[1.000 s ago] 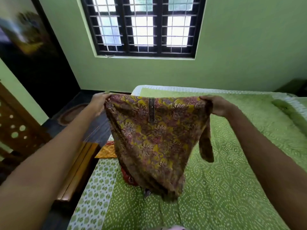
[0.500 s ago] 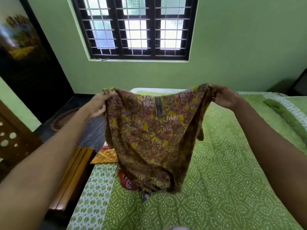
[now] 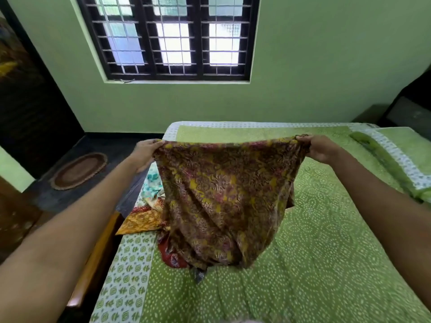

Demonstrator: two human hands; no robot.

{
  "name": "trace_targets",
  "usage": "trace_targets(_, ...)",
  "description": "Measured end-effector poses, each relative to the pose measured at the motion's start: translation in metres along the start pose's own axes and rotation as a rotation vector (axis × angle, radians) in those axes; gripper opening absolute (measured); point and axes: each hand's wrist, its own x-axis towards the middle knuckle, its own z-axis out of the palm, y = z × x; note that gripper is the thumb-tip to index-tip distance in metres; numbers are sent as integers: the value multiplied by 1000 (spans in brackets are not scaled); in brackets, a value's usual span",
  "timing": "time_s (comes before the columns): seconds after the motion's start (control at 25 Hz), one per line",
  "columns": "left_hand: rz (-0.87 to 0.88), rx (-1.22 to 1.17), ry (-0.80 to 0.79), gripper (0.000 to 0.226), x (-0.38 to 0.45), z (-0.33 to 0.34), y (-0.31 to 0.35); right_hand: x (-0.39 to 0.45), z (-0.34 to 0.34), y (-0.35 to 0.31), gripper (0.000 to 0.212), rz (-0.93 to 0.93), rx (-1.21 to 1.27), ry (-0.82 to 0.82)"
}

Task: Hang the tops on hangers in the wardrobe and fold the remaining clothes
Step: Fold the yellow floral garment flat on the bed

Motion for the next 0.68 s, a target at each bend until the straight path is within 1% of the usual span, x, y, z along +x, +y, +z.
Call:
trace_targets(0.08,38,-31,45,19,6,13,14,-7,-8,-9,19,-2,-18,46)
trace_targets(0.16,71,40,76,20,12,26,29,-12,-17,-19,19,-10,-105,90)
trace_targets(0.24,154,116,106,21,21,34,50,-15,-27,-36,21,-80,-154,123)
trace_targets(0.32,249,156,199,23,33,38,75,-19,-34,-55,22,-188,-74,180)
trace_targets(0.36,288,140,233,23,33,40,90,-24,-36,-64,22,-238,-24,209)
trace_targets(0.44,377,82,265,18,28,48,119,-34,-38,-78,23,-323,24,236)
trace_targets(0.52,448,93,277,18,18,55,138,-40,-40,-85,23,-383,37,263)
trace_targets(0.6,494,108,286,23,13,55,144,-43,-41,-85,23,-402,33,274)
trace_targets(0.64,497,139,288,25,12,54,142,-41,-42,-83,23,-380,11,269)
trace_targets(0.68,459,167,267,24,12,53,137,-40,-41,-79,22,-330,-29,252)
